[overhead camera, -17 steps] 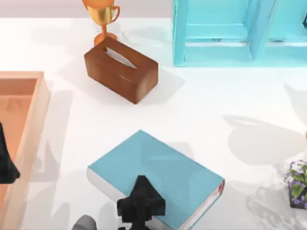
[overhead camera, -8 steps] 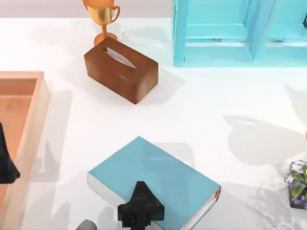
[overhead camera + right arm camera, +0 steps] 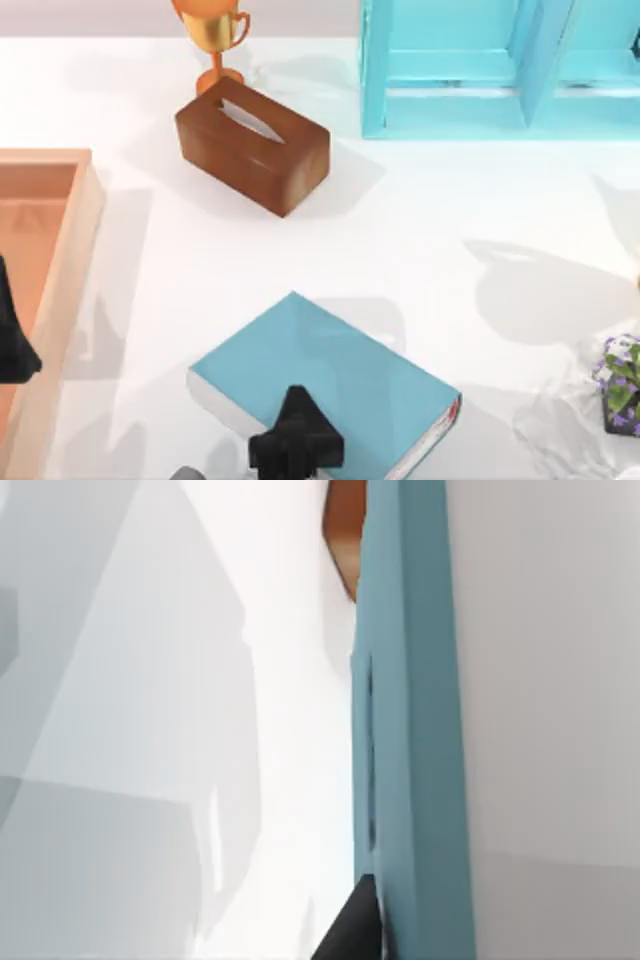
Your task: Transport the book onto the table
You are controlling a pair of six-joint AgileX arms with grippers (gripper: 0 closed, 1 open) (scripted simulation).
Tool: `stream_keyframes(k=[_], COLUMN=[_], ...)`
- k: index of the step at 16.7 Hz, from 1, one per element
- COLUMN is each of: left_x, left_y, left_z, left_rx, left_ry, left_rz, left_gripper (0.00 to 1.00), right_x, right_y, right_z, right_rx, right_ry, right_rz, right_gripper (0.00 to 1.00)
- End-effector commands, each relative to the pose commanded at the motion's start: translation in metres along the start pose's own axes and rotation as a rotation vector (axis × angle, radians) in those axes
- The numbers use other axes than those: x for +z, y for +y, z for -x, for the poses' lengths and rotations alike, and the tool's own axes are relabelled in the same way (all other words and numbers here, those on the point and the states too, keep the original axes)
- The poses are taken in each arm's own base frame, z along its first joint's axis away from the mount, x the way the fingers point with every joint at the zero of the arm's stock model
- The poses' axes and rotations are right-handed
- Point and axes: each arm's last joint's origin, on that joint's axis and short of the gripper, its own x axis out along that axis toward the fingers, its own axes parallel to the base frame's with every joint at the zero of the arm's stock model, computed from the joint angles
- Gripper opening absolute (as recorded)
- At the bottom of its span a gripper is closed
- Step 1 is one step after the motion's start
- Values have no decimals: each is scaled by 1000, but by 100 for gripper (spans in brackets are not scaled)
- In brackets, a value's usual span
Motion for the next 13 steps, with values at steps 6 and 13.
stream_keyframes(k=[6,13], left_x=[0,0], left_y=[0,0], left_z=[0,0], left_rx=[0,0], left_ry=[0,0], left_rz=[0,0], left_gripper=[100,100], right_x=[0,0], right_y=[0,0], right_z=[0,0], right_rx=[0,0], right_ry=[0,0], right_rz=[0,0], right_gripper=[60,100])
